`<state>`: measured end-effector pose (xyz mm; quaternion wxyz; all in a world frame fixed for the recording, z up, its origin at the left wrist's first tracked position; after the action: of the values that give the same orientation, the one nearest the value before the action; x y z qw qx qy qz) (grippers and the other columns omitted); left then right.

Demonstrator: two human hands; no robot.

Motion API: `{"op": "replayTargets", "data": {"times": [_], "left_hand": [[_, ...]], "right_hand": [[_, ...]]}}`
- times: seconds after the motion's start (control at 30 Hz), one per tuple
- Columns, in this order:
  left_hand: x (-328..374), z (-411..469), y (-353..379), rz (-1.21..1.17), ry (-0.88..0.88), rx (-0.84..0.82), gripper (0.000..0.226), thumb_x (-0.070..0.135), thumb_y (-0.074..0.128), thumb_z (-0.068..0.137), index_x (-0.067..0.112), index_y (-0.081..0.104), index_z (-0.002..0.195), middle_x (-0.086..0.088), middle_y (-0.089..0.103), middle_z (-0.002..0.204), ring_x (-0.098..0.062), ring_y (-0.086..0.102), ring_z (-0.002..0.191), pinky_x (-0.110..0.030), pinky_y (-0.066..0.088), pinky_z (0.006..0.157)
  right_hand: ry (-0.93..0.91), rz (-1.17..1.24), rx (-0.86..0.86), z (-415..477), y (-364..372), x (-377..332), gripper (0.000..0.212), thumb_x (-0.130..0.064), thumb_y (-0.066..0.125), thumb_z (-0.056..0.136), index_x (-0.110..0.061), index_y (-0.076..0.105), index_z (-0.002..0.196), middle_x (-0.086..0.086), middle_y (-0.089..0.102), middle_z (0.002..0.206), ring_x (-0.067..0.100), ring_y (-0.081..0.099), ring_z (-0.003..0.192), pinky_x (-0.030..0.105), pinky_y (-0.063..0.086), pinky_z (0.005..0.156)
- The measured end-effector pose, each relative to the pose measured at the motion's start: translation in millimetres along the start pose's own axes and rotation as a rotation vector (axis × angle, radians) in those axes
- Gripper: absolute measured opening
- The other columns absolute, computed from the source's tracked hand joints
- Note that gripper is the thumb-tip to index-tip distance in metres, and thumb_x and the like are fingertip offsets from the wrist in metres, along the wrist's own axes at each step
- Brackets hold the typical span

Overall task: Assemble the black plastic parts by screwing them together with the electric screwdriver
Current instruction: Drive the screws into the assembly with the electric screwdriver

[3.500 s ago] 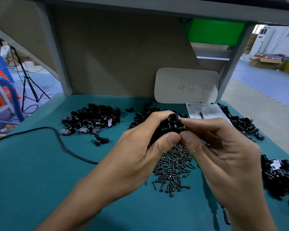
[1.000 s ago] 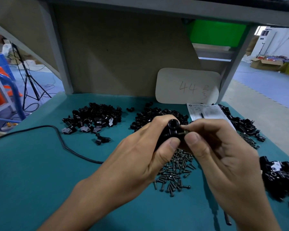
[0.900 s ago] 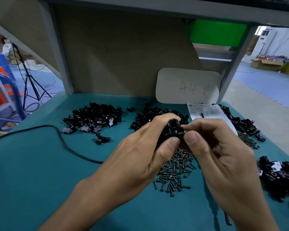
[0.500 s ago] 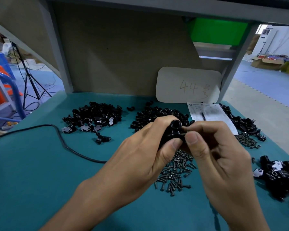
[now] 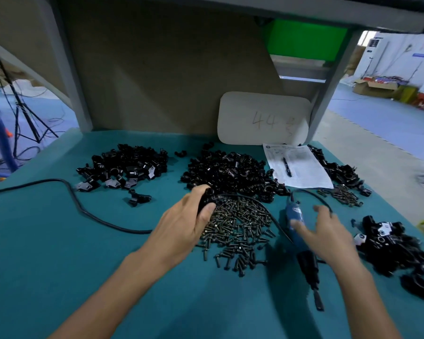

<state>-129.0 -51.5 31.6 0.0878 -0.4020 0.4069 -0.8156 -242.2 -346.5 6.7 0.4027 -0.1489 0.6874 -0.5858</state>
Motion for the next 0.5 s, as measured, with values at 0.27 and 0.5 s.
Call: {"op": "replayTargets", "data": {"times": [0.27, 0.5], "left_hand": [[-51.4, -14.7, 65.1, 0.032, -0.076, -0.049, 0.044, 0.064, 0.016, 0.102, 0.042, 0.025, 0.138, 0.009, 0.053, 0.116, -0.004, 0.055, 0.089, -0.026, 0.046, 0.073], [-60.6, -26.8, 79.2, 0.047, -0.095, -0.069, 0.056, 0.065, 0.014, 0.100, 0.037, 0.028, 0.147, 0.013, 0.051, 0.128, -0.005, 0.053, 0.101, -0.026, 0.044, 0.080]], "right_hand": [[0.179, 0.302, -0.178, 25.4, 49.2, 40.7, 0.037, -0.042, 0.071, 0.087, -0.012, 0.055, 0.101, 0.008, 0.063, 0.090, 0.028, 0.060, 0.078, 0.038, 0.047, 0.065], [0.328, 1.853, -0.093, 12.2, 45.2, 5.6, 0.020, -0.022, 0.065, 0.091, -0.011, 0.056, 0.105, 0.007, 0.070, 0.086, 0.017, 0.067, 0.065, 0.025, 0.058, 0.056]]}}
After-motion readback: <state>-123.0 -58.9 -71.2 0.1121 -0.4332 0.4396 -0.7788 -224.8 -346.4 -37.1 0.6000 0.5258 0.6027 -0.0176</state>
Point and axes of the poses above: each hand's wrist, its own z-axis towards the middle knuckle, its own y-axis out of the palm, x = y × z, the point moved 6 cm from there along z, towards the middle knuckle
